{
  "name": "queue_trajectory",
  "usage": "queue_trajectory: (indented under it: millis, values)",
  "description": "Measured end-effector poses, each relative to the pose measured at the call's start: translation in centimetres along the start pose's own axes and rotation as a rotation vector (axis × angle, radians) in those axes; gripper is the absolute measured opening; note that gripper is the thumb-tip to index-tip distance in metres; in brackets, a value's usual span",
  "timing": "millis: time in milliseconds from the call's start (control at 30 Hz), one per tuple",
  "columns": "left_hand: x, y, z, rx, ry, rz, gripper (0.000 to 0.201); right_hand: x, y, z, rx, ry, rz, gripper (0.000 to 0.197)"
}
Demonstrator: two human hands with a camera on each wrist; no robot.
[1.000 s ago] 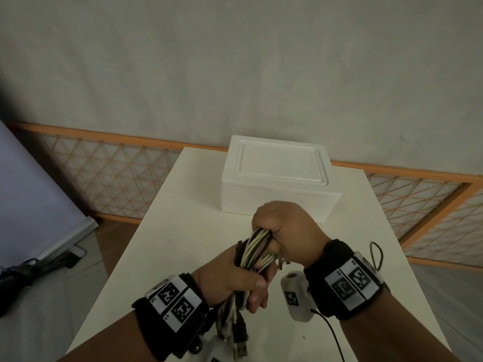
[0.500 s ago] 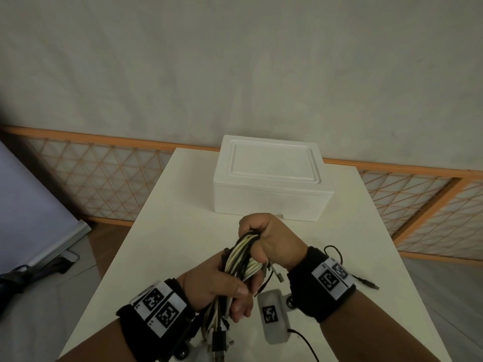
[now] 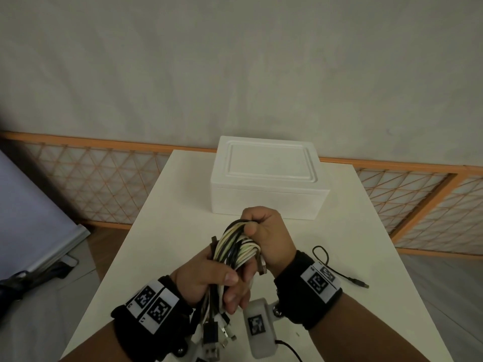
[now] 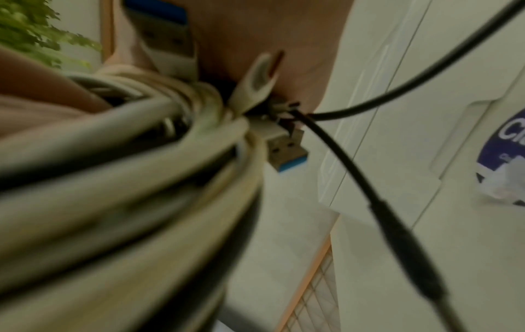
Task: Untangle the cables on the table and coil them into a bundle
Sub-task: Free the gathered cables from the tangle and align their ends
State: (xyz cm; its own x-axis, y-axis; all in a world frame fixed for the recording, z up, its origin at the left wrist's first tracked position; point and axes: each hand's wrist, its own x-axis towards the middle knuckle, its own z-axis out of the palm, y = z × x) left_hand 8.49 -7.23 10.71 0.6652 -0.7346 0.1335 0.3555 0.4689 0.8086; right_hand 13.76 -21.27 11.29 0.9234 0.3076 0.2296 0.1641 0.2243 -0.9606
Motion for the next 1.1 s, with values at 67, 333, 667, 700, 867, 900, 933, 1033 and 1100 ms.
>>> queue_trajectory:
  millis: [67,333,667,700,867,900,933,1033,1100]
  values:
    - [0.1,0.0,-0.3,-0.051,0.0,0.053,0.022,-0.2,0.0,0.4,0.018,0.033,0.019,0.048]
    - [0.1,0.2,-1.0,-0.285,-0.025,0.194,0.017,-1.9,0.5,2.6,-0.124,0.233,0.144,0.047]
    - [0.6,0.5,0.2,-0.246,-0.045,0.204,0.013,-0.5,-0.8,1.3,0.063,0.114,0.22,0.053]
    - [0.7,0.5,0.1,-0.255,-0.034,0.207,0.013,-0.7,-0.6,1.3,0.069,0.138,0.218,0.052]
    - [0.7,1.4,-1.0,-0.328,0.033,0.282,0.015,-2.5,1.3,0.7,0.04,0.102,0.297,0.048]
    - [0.7,1.7,-1.5,-0.355,0.073,0.296,0.017,-2.9,1.6,0.6,-0.003,0.077,0.337,0.045]
    - [0.6,2.2,-1.8,-0.375,0.129,0.307,0.019,-3.3,1.8,0.5,-0.09,0.054,0.366,0.04]
    - [0.7,2.7,-2.0,-0.363,0.254,0.313,0.016,-4.3,1.6,0.2,-0.685,-0.138,0.342,0.026]
    - [0.6,2.6,-2.2,-0.273,0.478,0.324,0.03,-4.7,1.0,0.3,-1.134,-0.312,0.227,0.028]
